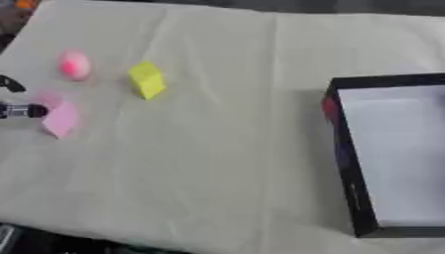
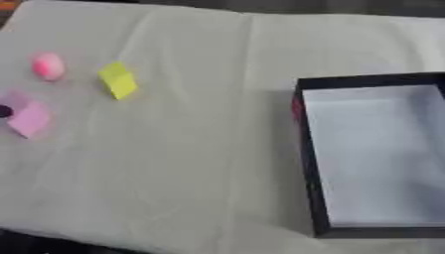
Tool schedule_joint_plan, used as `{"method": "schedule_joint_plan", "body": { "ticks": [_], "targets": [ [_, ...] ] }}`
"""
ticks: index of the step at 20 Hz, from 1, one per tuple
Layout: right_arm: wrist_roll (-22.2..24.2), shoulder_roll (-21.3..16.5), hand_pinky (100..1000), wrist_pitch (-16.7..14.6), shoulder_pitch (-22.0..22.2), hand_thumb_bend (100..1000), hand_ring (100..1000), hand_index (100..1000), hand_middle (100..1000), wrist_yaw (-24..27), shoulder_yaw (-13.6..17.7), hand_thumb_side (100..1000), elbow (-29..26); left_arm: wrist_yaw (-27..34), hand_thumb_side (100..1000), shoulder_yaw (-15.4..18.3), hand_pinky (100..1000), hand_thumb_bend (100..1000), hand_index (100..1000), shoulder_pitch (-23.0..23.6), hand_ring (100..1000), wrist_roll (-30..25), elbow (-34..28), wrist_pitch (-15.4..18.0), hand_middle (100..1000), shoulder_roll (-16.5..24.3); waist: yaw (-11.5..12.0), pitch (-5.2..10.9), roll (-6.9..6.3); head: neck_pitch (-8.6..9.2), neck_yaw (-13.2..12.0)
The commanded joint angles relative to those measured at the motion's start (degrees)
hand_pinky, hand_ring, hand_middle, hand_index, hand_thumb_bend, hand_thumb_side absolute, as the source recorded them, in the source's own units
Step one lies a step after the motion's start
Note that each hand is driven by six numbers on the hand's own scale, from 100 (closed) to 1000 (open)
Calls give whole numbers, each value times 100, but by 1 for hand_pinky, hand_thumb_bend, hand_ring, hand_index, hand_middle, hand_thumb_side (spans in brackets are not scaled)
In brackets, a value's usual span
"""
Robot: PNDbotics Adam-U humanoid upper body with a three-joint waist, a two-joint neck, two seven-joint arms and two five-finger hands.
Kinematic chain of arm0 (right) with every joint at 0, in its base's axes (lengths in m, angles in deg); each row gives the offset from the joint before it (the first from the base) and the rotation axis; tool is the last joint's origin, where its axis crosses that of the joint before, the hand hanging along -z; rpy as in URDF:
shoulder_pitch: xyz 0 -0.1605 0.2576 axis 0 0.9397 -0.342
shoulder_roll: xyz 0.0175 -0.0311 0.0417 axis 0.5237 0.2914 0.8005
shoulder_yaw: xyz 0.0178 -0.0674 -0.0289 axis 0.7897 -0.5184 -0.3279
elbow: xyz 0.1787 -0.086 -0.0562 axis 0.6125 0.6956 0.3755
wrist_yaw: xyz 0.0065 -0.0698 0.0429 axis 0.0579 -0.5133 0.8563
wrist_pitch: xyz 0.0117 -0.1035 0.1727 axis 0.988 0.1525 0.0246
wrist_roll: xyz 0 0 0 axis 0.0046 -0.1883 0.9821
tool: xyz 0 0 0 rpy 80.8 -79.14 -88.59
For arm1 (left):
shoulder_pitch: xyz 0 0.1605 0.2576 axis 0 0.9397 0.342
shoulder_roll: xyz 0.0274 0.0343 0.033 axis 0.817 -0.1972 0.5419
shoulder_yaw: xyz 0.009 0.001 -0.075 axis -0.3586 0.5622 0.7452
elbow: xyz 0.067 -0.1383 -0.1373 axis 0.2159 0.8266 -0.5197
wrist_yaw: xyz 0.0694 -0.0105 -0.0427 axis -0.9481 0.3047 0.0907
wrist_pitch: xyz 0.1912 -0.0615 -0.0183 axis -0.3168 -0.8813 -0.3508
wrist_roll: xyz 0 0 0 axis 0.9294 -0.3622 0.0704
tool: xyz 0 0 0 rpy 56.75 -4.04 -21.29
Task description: Pick up the objects with one hand, pass them to the other hand, and then place them into the box on the other side of the table.
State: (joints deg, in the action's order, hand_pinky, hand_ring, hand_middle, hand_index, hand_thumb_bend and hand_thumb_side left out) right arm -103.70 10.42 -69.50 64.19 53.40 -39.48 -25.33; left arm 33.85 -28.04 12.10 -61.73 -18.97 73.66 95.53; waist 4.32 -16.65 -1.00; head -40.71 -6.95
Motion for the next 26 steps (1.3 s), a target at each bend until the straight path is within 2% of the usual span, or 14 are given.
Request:
{"method": "schedule_joint_plan", "body": {
  "ticks": [1, 11, 26],
  "targets": [
    [8, -185, 717, 22, -9, 100, 899, 949, 916, -38, 19, 390, -104, 35, 899, -3, 1000, 790, 891, -30, 985, -57, 25, -40, 844, 303, -4, 190, -80, 24, 39],
    [22, -173, 717, 53, -25, 100, 899, 950, 916, -32, 1, 399, -104, -235, 900, -229, 1000, 827, 865, -163, 975, -203, 252, -53, 839, 188, -35, 190, -101, -4, 122],
    [51, -121, 716, 106, -23, 100, 899, 951, 918, -34, -10, 429, -104, -538, 871, -356, 1000, 847, 862, -361, 971, -152, 410, -115, 839, 37, -44, 180, -131, 18, 36]
  ]
}}
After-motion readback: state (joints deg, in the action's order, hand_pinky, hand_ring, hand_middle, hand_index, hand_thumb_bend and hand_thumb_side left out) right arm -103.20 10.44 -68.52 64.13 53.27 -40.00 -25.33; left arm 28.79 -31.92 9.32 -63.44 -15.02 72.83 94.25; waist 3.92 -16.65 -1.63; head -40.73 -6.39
